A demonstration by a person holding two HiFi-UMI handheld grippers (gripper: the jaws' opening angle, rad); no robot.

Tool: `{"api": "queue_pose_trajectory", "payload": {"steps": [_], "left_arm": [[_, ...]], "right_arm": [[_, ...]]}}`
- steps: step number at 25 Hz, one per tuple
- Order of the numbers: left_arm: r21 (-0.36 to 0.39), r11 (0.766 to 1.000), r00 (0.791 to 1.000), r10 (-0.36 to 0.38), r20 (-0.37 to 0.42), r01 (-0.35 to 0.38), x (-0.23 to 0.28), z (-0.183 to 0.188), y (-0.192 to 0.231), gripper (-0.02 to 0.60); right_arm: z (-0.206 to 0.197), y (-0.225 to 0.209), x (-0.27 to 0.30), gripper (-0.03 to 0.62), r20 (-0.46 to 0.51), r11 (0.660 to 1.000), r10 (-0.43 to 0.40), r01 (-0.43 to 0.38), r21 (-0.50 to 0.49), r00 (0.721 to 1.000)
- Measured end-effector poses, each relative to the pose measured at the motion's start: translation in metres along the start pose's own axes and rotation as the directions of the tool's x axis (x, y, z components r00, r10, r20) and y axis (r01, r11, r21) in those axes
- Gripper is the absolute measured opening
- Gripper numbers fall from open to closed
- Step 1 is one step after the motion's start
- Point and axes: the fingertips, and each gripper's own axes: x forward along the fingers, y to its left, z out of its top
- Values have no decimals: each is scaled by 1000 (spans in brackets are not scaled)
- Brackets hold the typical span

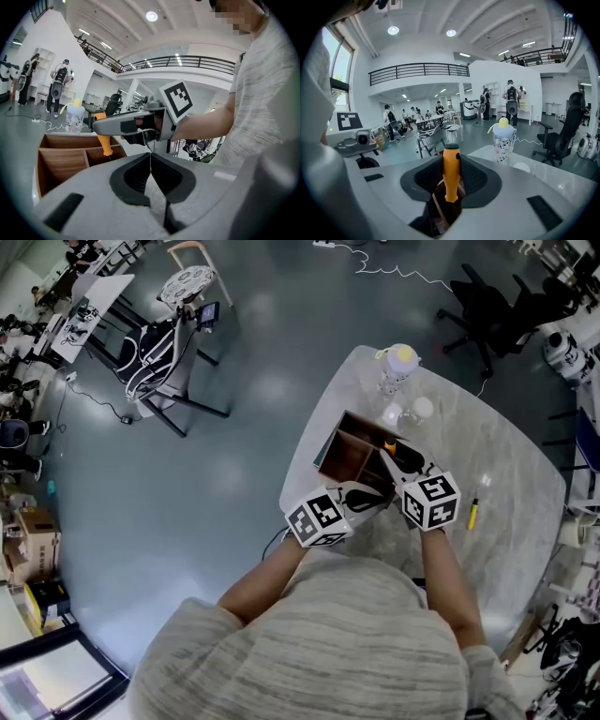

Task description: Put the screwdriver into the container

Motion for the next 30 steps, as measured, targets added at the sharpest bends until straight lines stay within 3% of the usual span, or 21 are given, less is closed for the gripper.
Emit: {"api": "queue_pose_trajectory", "payload": {"steps": [16,30], "left_arm": [[6,1000,1000,-4,-6,4,-3,-3,-5,15],[10,1000,1000,-7,-12,7,-4,-6,-16,15]], "right_arm": [[-31,10,9,111,-116,1000,16,-18,-17,993],[-34,9,9,112,-114,1000,-5,5,-2,993]]}}
